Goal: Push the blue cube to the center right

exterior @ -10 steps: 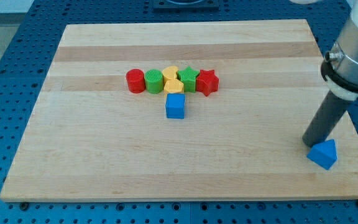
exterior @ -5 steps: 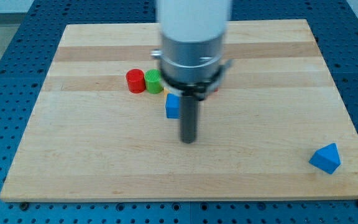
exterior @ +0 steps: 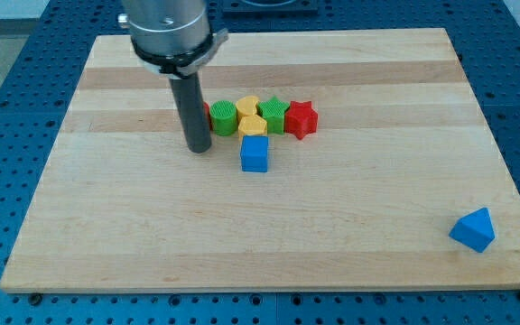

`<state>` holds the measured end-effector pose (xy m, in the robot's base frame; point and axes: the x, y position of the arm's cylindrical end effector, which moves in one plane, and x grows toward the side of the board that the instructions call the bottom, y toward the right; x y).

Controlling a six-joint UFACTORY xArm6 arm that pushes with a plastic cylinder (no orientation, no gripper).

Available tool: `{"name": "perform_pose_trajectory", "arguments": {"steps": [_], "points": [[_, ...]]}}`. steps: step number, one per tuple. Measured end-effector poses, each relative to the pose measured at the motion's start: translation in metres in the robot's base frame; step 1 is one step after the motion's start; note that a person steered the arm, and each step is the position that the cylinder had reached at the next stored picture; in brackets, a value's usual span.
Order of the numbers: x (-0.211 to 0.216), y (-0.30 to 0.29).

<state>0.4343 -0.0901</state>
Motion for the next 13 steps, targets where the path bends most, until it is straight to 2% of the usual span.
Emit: {"name": "perform_pose_trajectory", "arguments": {"steps": [2,5,7,10,12,13], "points": [[0.021,0.041],[0.019,0.109],[0.020,0.180],[0.035,0.253],[-0.010,0.252],[-0.012,0.263]]}}
